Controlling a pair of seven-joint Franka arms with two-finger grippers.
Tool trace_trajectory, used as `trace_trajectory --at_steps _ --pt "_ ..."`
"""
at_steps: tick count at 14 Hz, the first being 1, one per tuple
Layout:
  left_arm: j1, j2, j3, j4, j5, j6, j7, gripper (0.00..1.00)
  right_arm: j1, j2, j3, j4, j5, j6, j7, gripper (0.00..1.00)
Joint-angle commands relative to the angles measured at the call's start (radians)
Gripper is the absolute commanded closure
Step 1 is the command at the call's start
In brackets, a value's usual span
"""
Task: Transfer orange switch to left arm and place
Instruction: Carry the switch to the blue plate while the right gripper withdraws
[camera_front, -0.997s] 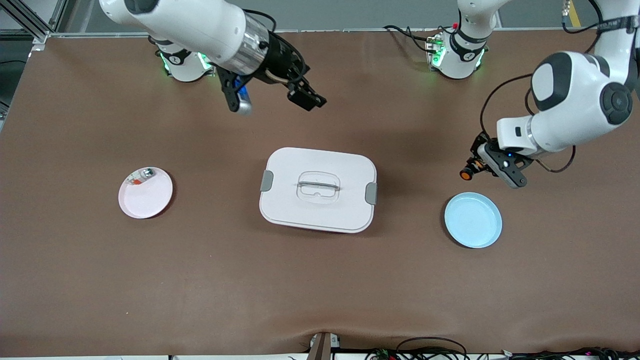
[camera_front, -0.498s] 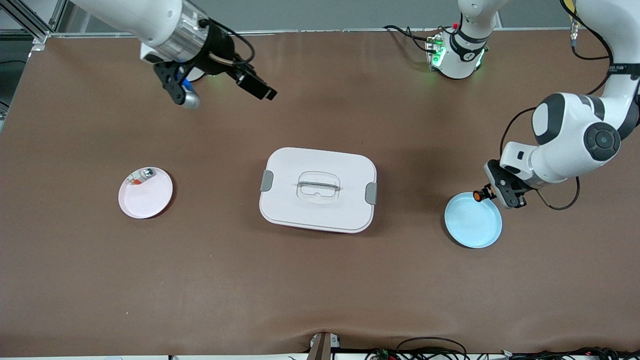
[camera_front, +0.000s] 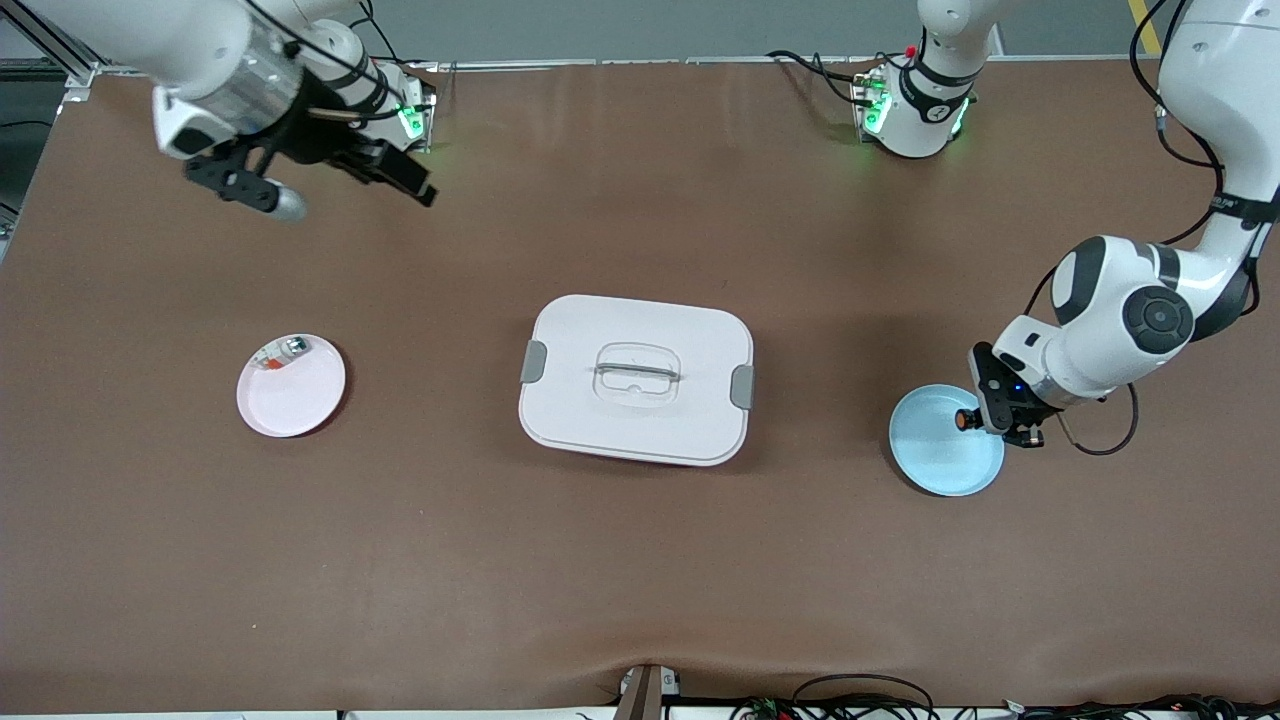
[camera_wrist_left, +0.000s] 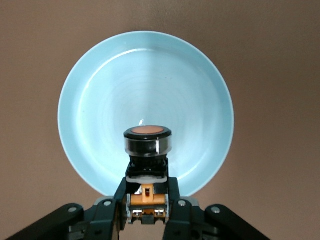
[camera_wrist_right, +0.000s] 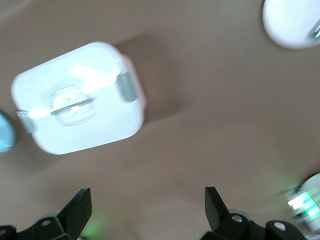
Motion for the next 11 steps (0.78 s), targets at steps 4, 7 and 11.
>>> trace_trajectory --at_steps 4,7,11 --pt "0.01 0.077 -0.011 0.014 0.092 0.073 0.023 1.0 -0.216 -0.028 0.018 -0.023 -0.153 -0.005 -0.477 0.0" --pt "0.01 0.089 -0.01 0.014 0.098 0.075 0.02 1.0 -0.281 -0.015 0.018 0.014 -0.236 0.001 -0.599 0.0" --pt "0.01 0.112 -0.01 0.016 0.161 0.105 0.011 1.0 -0.368 0.037 0.018 0.087 -0.247 0.001 -0.664 0.0"
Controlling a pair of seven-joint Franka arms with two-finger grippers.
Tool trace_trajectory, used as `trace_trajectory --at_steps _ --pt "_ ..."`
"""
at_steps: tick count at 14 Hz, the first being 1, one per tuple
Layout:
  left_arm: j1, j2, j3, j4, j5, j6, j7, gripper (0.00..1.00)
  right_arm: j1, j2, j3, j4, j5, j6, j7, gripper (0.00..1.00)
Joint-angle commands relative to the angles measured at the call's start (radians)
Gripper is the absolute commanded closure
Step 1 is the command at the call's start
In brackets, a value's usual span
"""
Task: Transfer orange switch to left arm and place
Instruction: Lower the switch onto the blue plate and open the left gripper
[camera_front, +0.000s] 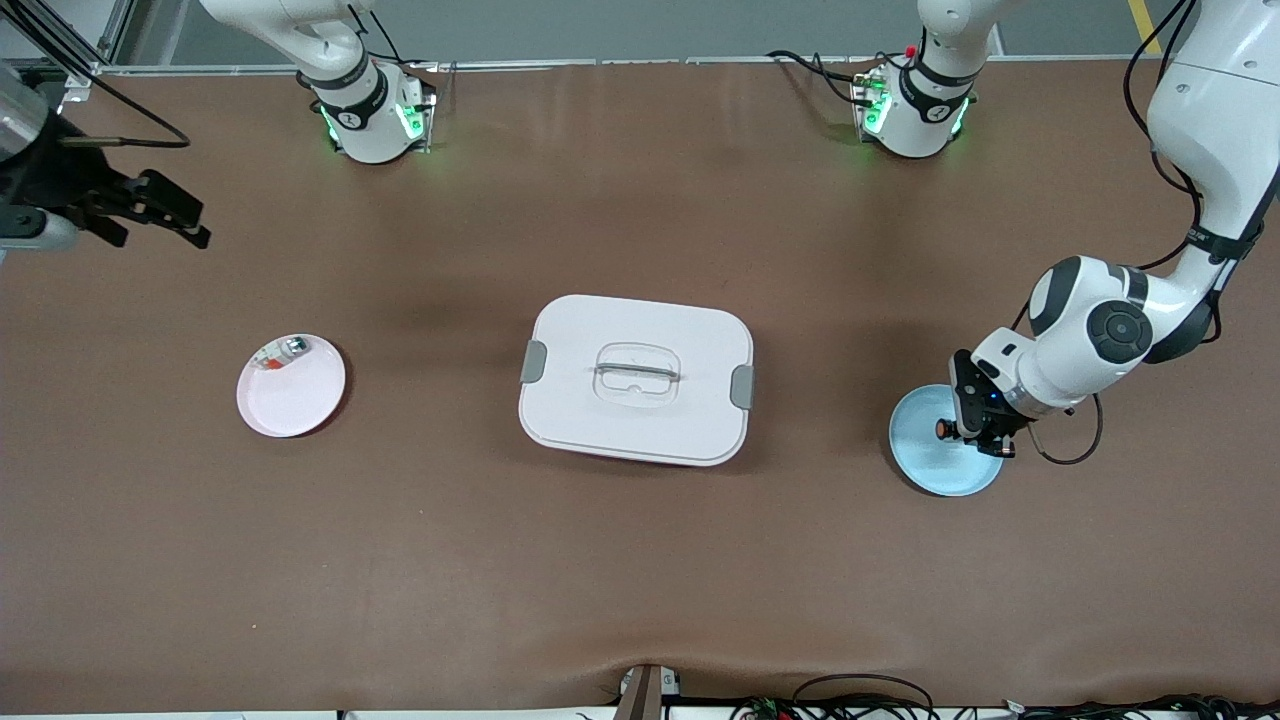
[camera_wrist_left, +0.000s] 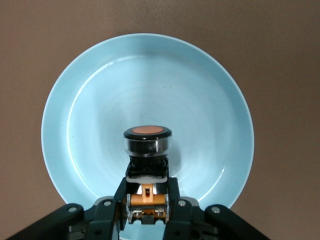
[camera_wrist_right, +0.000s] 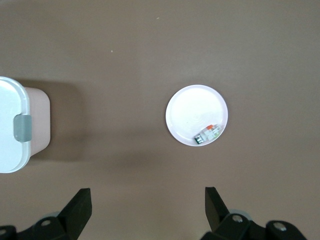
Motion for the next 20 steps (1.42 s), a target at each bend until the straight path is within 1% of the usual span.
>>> trace_trajectory --at_steps 1,3,4,5,6,7,8,9,10,11,12,13,14,16,17,18,20 --pt "0.008 0.032 -0.004 0.012 0.037 0.027 -0.001 1.0 -0.07 0.073 0.018 0.107 -0.019 -0.009 -0.046 0.0" --pt "0.005 0.039 -0.001 0.013 0.037 0.035 -0.001 1.0 -0.084 0.133 0.018 0.187 -0.022 -0.015 -0.047 0.0" --pt "0.005 0.039 -0.001 0.013 0.037 0.036 -0.002 0.97 -0.088 0.158 0.018 0.212 -0.022 -0.015 -0.048 0.0" --pt "0.007 0.039 0.002 0.013 0.035 0.038 -0.012 0.87 -0.09 0.181 0.018 0.238 -0.023 -0.015 -0.05 0.0" --pt "0.007 0.037 0.008 0.015 0.037 0.038 -0.015 0.81 -0.09 0.205 0.018 0.27 -0.031 -0.015 -0.066 0.0" --pt "0.007 0.039 0.01 0.015 0.037 0.039 -0.018 0.77 -0.09 0.227 0.018 0.293 -0.048 -0.015 -0.109 0.0" --pt "0.005 0.039 0.01 0.016 0.037 0.042 -0.018 0.73 -0.091 0.236 0.018 0.298 -0.042 -0.017 -0.146 0.0" --pt "0.005 0.037 0.01 0.015 0.037 0.053 -0.018 0.66 -0.091 0.236 0.018 0.295 -0.039 -0.02 -0.145 0.0" --pt "0.005 0.037 0.01 0.015 0.037 0.059 -0.018 0.5 -0.091 0.233 0.018 0.289 -0.037 -0.027 -0.143 0.0" --pt "0.005 0.036 0.01 0.016 0.037 0.059 -0.018 0.03 -0.091 0.231 0.018 0.29 -0.037 -0.064 -0.139 0.0" --pt "0.01 0.036 0.01 0.016 0.037 0.061 -0.016 0.0 -0.093 0.228 0.018 0.29 -0.037 -0.104 -0.14 0.0" --pt "0.011 0.03 0.01 0.016 0.035 0.061 -0.019 0.0 -0.09 0.219 0.02 0.278 -0.036 -0.125 -0.14 0.0" --pt "0.011 0.025 0.01 0.018 0.032 0.059 -0.021 0.0 -0.088 0.192 0.02 0.237 -0.036 -0.117 -0.128 0.0" --pt "0.01 0.014 0.008 0.039 0.026 0.053 -0.013 0.0 -0.088 0.108 0.021 0.131 -0.036 -0.04 -0.12 0.0" --pt "0.011 -0.004 0.003 0.041 0.023 0.046 -0.013 0.0 -0.09 0.08 0.021 0.099 -0.034 -0.02 -0.12 0.0" --pt "0.01 -0.026 0.0 0.044 0.009 0.027 -0.015 0.0 -0.09 0.077 0.021 0.101 -0.033 -0.03 -0.117 0.0" --pt "0.011 -0.05 -0.01 0.073 -0.061 -0.048 -0.013 0.0 -0.088 0.08 0.021 0.12 -0.025 -0.078 -0.07 0.0"
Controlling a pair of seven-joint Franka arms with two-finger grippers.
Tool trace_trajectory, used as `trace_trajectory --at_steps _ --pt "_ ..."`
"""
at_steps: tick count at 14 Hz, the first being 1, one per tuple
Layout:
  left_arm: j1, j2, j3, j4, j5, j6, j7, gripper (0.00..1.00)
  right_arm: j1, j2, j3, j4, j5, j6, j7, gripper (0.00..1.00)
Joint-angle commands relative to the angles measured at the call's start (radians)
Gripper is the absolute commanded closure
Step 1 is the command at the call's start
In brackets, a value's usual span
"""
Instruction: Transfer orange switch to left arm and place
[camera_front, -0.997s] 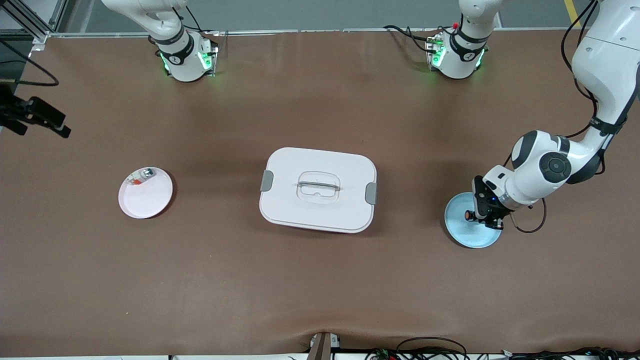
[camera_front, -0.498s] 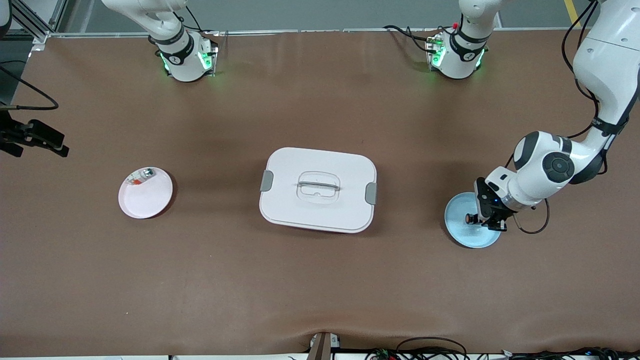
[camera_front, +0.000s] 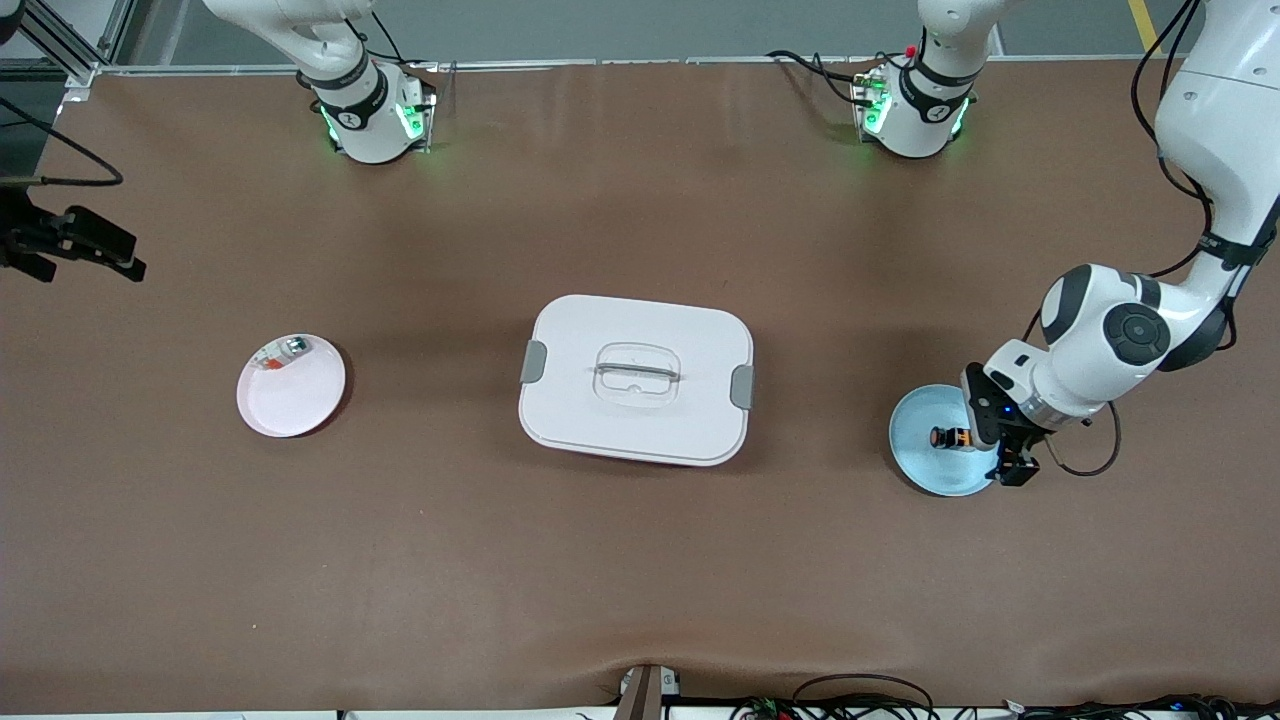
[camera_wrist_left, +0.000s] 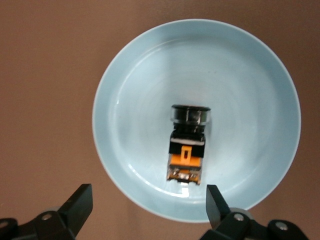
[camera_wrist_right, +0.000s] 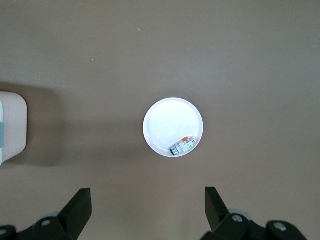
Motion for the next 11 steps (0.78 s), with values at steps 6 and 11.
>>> trace_trajectory --at_steps 6,11 --pt "0.012 -0.128 -0.023 0.153 -0.305 -0.379 -0.012 0.0 -0.013 -0.026 0.02 0.03 -0.001 -0.077 0.062 0.0" --pt "0.011 -0.144 -0.035 0.284 -0.312 -0.577 -0.196 0.0 -0.014 -0.023 0.02 0.036 0.009 -0.076 0.07 0.0"
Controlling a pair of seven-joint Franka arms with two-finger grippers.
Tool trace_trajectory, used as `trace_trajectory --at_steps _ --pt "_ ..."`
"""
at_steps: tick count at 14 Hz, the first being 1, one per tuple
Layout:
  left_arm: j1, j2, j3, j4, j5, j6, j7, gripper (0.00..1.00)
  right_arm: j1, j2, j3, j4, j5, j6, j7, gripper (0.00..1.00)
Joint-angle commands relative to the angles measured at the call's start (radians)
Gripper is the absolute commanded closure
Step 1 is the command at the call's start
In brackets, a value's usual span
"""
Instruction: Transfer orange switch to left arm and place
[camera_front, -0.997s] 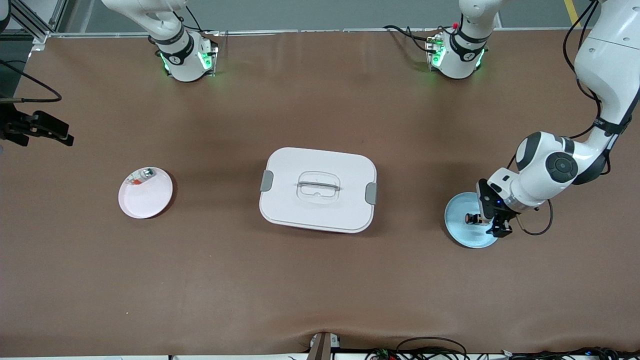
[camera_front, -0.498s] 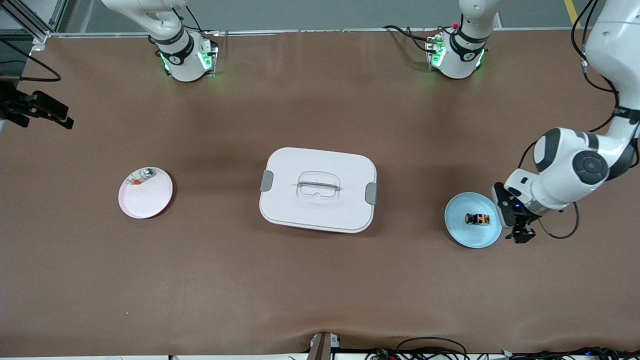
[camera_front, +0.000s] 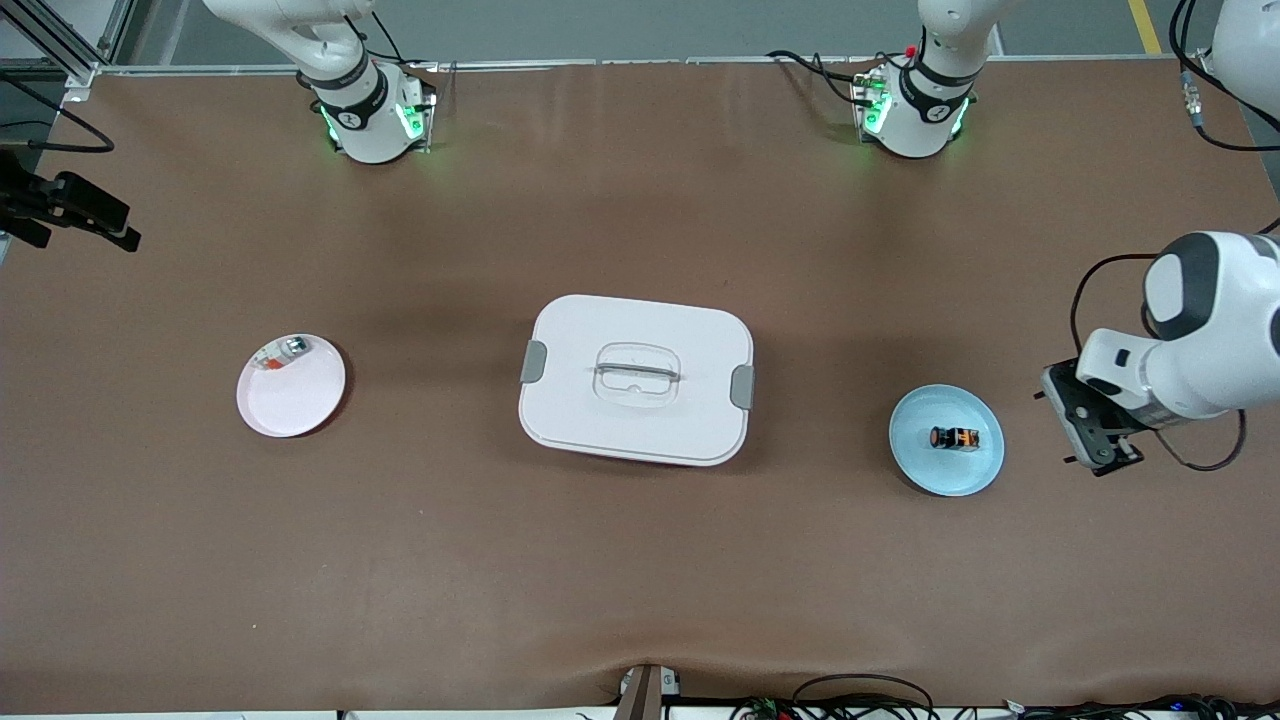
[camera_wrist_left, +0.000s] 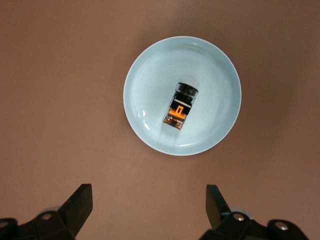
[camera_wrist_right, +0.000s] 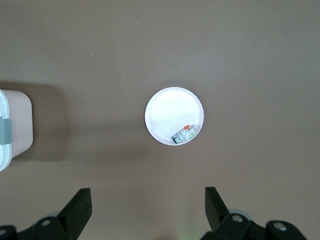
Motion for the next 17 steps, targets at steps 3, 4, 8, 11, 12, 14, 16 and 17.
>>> trace_trajectory --at_steps 3,4,8,11,12,14,16,17 --pt "0.004 -0.07 -0.059 0.085 -0.038 -0.178 -0.324 0.0 -0.016 0.002 0.014 0.013 -0.001 -0.015 0.018 0.0" --pt "0.004 -0.083 -0.059 0.097 -0.05 -0.202 -0.4 0.0 -0.013 0.005 0.014 0.011 -0.007 -0.021 0.016 0.0" --pt "0.005 -0.123 -0.072 0.149 -0.081 -0.265 -0.612 0.0 -0.017 0.011 0.014 0.037 -0.007 -0.05 0.021 0.0" --pt "0.001 -0.186 -0.088 0.148 -0.101 -0.275 -0.845 0.0 -0.016 0.012 0.014 0.045 -0.005 -0.05 0.021 0.0" --pt "0.001 -0.198 -0.105 0.148 -0.098 -0.304 -0.94 0.0 -0.019 0.012 0.014 0.045 -0.005 -0.05 0.021 0.0" --pt "-0.001 -0.222 -0.139 0.148 -0.085 -0.334 -1.141 0.0 -0.016 0.012 0.014 0.045 -0.005 -0.05 0.021 0.0" --pt "-0.001 -0.248 -0.153 0.149 -0.085 -0.354 -1.212 0.0 -0.014 0.012 0.014 0.045 -0.004 -0.05 0.021 0.0" --pt "-0.001 -0.262 -0.156 0.149 -0.085 -0.356 -1.216 0.0 -0.014 0.013 0.014 0.045 -0.004 -0.05 0.021 0.0"
